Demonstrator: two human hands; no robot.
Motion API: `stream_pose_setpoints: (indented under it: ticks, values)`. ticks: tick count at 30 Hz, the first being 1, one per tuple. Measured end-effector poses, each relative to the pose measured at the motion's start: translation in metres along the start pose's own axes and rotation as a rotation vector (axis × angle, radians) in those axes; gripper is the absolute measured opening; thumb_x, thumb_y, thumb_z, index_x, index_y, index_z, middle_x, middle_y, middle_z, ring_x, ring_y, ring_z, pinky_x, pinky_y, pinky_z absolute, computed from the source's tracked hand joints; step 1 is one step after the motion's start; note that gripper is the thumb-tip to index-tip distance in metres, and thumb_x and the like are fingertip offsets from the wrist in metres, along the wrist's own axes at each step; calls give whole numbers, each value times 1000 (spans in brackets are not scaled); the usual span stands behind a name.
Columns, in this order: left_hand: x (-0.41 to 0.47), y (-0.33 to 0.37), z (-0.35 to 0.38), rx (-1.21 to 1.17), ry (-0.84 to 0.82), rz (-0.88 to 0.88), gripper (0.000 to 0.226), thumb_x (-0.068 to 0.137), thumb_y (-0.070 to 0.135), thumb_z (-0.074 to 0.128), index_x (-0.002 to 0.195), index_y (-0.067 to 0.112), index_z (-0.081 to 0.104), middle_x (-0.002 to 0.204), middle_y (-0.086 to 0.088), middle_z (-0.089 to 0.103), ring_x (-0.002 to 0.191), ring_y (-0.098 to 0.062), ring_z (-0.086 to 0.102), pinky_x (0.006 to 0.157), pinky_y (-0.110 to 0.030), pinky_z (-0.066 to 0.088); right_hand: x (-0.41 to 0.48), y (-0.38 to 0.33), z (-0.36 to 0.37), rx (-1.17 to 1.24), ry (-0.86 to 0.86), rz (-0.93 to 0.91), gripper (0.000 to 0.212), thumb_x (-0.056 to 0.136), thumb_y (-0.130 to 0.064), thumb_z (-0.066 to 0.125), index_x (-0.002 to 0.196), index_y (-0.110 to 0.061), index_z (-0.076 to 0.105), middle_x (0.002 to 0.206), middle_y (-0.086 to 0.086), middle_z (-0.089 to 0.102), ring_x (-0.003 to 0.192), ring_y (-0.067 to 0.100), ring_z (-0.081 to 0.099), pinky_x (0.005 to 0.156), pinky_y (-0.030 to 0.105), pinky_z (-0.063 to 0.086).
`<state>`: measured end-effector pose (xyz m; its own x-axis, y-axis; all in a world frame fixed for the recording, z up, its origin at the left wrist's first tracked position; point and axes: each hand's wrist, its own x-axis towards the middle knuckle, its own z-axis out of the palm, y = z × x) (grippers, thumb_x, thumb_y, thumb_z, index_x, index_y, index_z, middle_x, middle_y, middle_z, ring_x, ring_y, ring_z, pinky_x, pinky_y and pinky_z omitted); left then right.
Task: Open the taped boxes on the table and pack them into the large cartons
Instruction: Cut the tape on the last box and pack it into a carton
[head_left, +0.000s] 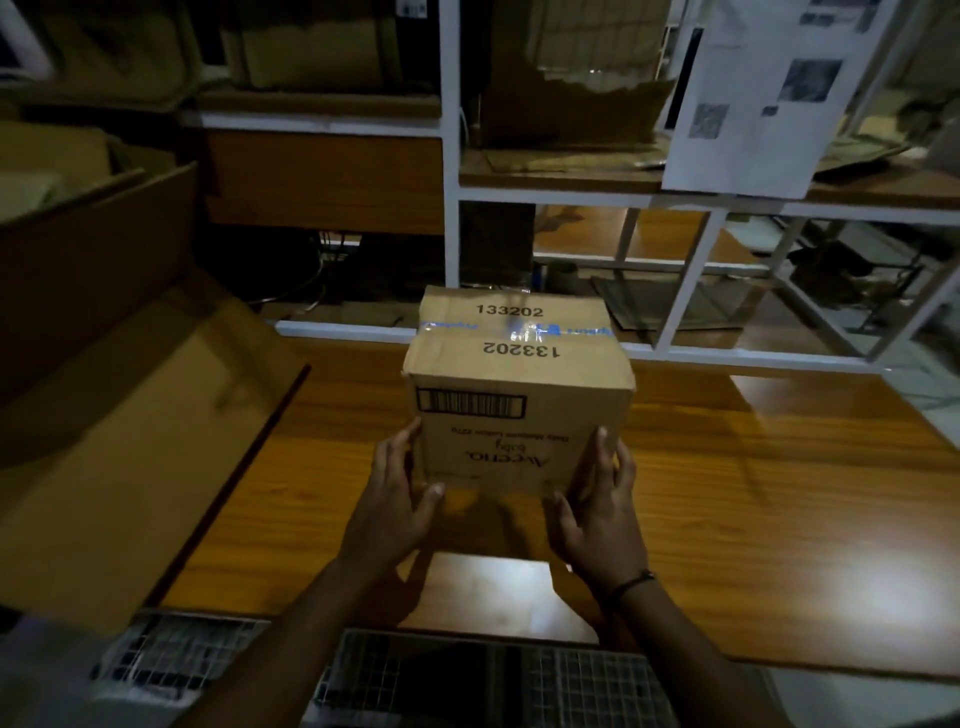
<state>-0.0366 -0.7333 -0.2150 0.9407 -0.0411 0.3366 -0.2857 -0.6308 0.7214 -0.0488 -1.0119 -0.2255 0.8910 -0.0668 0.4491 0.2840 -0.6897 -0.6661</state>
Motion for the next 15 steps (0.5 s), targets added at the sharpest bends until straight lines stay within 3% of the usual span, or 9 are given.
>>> stream_pose_setpoints:
  ticks: [2, 5, 8, 11, 15]
  values:
    - [1, -3, -1, -32, -17, -10, 86, 96, 34, 68, 160, 39, 12, 161, 2, 23, 129, -22, 52, 72, -19, 50, 2, -4, 2, -22, -3, 5, 105, 90, -24, 73, 160, -39, -5, 165, 2, -2, 136, 31, 42, 92, 41, 55]
    - [9, 2, -10, -49, 22, -41, 86, 96, 31, 69, 160, 41, 13, 159, -1, 26, 129, -23, 52, 76, -22, 53, 11, -22, 8, -56, 7, 49, 107, 87, -29, 75, 160, -39, -4, 165, 3, 1, 143, 32, 32, 95, 54, 56]
    - [23, 11, -34, -44, 122, 10, 81, 95, 28, 68, 159, 42, 19, 157, -1, 27, 124, -19, 53, 75, -25, 59, 26, -47, 10, -127, 47, 4, 102, 86, -41, 74, 161, -33, 5, 167, 9, 1, 150, 36, 21, 105, 62, 45]
    - [40, 15, -58, -75, 169, 61, 70, 96, 30, 67, 156, 40, 31, 157, 5, 27, 132, -13, 44, 81, -21, 57, 40, -71, 9, -241, 82, -87, 86, 85, -49, 71, 156, -27, 28, 167, 13, 7, 150, 35, 21, 106, 54, 39]
    - [60, 11, -81, -58, 221, 89, 43, 100, 35, 59, 142, 40, 52, 155, 9, 34, 137, -18, 43, 88, -39, 61, 57, -95, 10, -199, 158, -115, 48, 88, -55, 61, 125, -24, 58, 160, 4, 27, 141, 27, 36, 98, 45, 39]
